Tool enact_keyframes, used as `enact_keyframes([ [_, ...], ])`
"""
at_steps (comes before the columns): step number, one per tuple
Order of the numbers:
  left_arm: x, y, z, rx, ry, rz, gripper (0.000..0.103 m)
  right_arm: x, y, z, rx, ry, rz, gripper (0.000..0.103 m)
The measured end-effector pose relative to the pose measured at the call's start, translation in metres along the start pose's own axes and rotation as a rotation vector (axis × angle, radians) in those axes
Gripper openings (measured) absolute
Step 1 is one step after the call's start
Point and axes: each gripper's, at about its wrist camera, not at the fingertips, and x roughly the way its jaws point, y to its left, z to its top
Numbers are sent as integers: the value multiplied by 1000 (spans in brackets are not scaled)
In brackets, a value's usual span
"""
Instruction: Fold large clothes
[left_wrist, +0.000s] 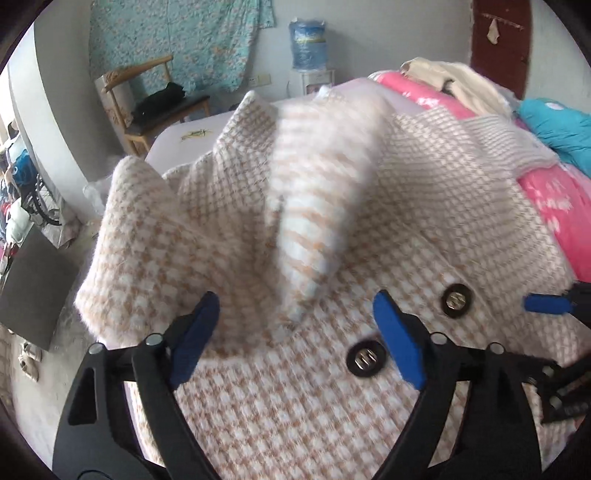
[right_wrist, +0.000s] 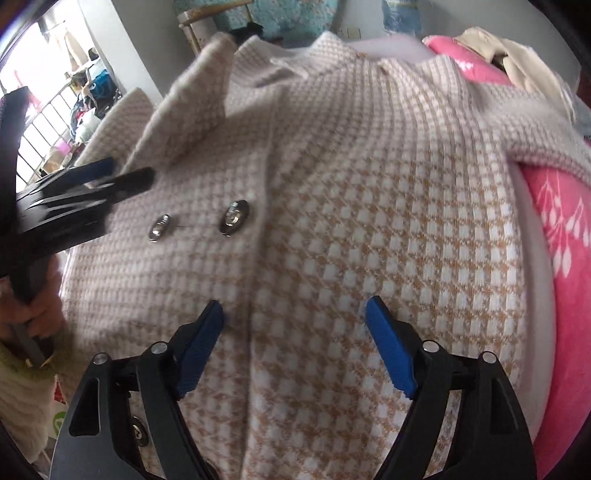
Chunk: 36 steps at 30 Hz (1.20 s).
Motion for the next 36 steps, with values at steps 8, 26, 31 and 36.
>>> enact_keyframes([
  [8,-12,19,-18,-92,-4,-22,85,13,17,-2,-57,-19,-22,97],
  [26,7,68,-48,-282,51,-11,88,-13,15,35,-144,69,44,97],
  [31,4,86,-46,-299,24,79,88,-29,7,94,-101,-50,188,97],
  [36,11,98,-50,-336,39,134,88,22,-4,140,-15,30,265,85],
])
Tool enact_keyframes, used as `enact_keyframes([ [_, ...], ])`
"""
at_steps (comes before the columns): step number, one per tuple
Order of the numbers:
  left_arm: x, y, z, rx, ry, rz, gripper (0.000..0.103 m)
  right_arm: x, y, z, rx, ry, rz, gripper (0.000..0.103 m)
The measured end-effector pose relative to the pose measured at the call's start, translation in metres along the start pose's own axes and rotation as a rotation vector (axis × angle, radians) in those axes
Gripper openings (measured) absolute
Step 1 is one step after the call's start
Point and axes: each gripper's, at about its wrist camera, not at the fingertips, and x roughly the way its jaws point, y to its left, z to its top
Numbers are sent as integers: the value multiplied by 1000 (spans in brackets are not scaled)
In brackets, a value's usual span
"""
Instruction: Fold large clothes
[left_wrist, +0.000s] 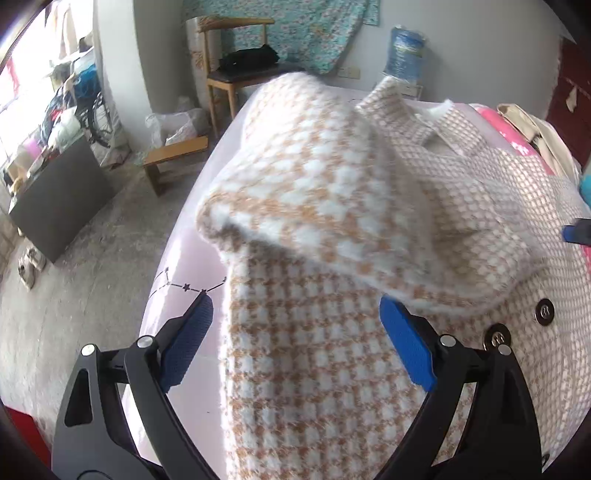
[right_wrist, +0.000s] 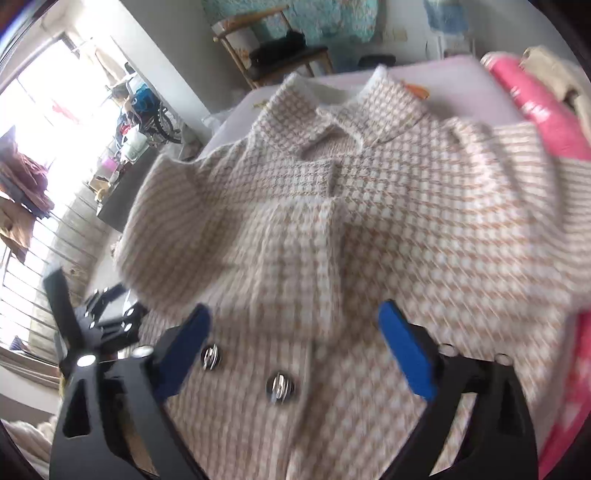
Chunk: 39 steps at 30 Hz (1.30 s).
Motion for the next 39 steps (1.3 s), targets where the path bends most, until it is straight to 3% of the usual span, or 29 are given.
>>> enact_keyframes([
  [7,9,13,-5,-50,25,5,88,41,-20,9,83,106,20,43],
  [9,12,17,-8,-64,25,8,88,38,-15,7,51,94,-4,35],
  [11,12,18,-7,-70,15,15,88,34,-5,4,-2,81,-37,13],
  [13,12,21,-7,-79,11,15,88,30,5,3,-44,64,-72,6],
  [16,13,21,-6,-82,10,26,88,17,12,8,-90,10,-97,5],
  [20,14,24,-4,-92,7,41,88,-28,22,23,-134,-135,-145,5],
  [25,14,28,-2,-106,8,40,88,-78,0,42,-101,-257,-252,5],
  [35,15,28,-1,-109,7,42,88,-43,-48,43,-18,-203,-354,5],
  [39,13,33,1,-133,10,32,88,-17,-73,40,58,-60,-332,15],
])
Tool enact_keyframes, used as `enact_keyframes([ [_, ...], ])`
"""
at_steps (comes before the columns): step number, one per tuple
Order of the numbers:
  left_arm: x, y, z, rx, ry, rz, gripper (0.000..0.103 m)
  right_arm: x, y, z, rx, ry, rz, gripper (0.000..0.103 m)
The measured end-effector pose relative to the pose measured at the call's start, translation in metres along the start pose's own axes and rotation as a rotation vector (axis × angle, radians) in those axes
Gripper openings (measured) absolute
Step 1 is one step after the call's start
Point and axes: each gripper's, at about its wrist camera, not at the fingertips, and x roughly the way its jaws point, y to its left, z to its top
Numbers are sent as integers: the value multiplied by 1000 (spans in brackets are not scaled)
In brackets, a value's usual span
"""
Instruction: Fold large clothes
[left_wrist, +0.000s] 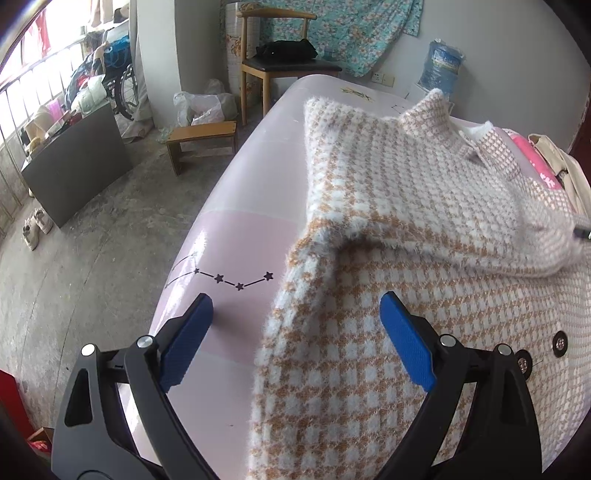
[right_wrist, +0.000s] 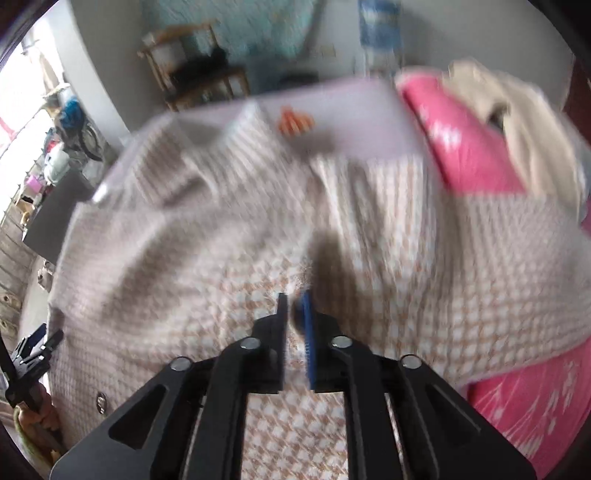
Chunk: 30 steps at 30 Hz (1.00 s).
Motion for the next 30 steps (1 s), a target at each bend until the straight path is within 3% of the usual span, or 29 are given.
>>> enact_keyframes([
  [2,-4,6,5,-25,-7,-14,88,5,-14,0,54,17,38,37],
  [3,-6,8,9,-28,-14,-11,88,6,-17,1,64,15,43,42],
  [7,-4,1,27,17,-13,4,88,18,-23,10,73,30,66,45],
  [11,11,-7,35,79,10,80,88,35,-19,15,49,56,47,45],
  [13,18,-7,35,99,20,105,88,41,-17,16,40,54,43,39],
  [15,21,-4,33,107,19,132,88,42,-13,17,16,46,41,18],
  [17,23,3,33,92,24,140,88,42,-6,17,-10,33,25,9],
  [21,23,17,36,57,26,112,88,33,5,21,-47,-31,8,6],
  [27,19,29,32,-26,3,75,88,10,8,28,-43,-149,53,6],
  [30,25,37,29,-83,30,42,88,17,3,25,-28,-136,58,6],
])
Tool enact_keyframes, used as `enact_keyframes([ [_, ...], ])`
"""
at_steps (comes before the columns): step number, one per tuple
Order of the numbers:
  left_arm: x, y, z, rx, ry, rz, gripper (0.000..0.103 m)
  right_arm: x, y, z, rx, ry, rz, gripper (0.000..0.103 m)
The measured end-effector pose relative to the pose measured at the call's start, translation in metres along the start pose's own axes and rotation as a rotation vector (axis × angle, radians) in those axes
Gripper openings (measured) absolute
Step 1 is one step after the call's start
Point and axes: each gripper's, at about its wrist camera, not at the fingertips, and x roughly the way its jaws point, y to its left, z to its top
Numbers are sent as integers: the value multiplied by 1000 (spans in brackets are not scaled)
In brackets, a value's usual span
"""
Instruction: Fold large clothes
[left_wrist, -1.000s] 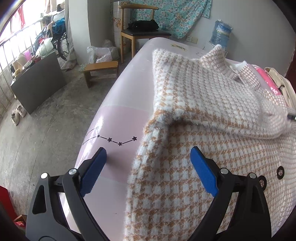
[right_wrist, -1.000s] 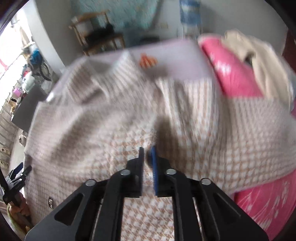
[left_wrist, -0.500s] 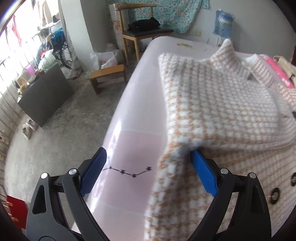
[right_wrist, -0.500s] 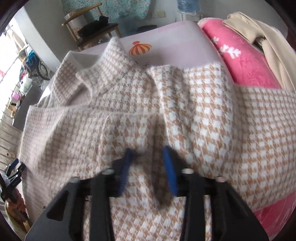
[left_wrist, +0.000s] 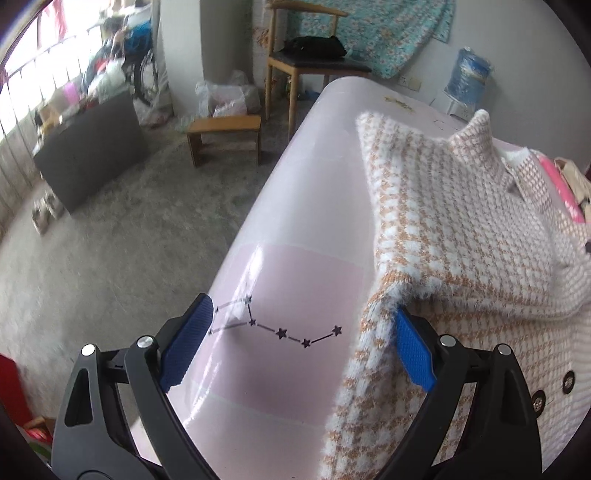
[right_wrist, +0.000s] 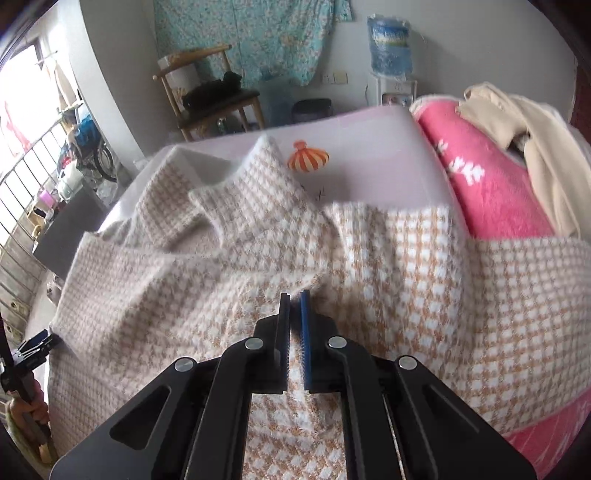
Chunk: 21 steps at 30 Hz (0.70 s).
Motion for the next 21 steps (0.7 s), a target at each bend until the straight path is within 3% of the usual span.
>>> enact_keyframes([
  [3,2,5,0,-31,16,-32,88,26,-13,-13,8,106,-48,6],
  [4,1,6,0,-32,16,-44,88,29,-16,-14,14,105,-46,9],
  [8,-14,10,-2,-16,12,-90,88,11,-23,-9,20,65,-48,22],
  [12,-58,7,4,47,-92,-176,88,-22,-14,-5,-54,-22,-41,25],
  [15,-78,-19,21,131,-159,-261,88,-23,11,-4,-146,-16,23,25],
  [18,-63,-58,45,166,-128,-373,88,-1,44,-3,-239,25,79,25],
  [21,-16,-97,70,208,-59,-394,88,29,60,-3,-271,67,89,25],
])
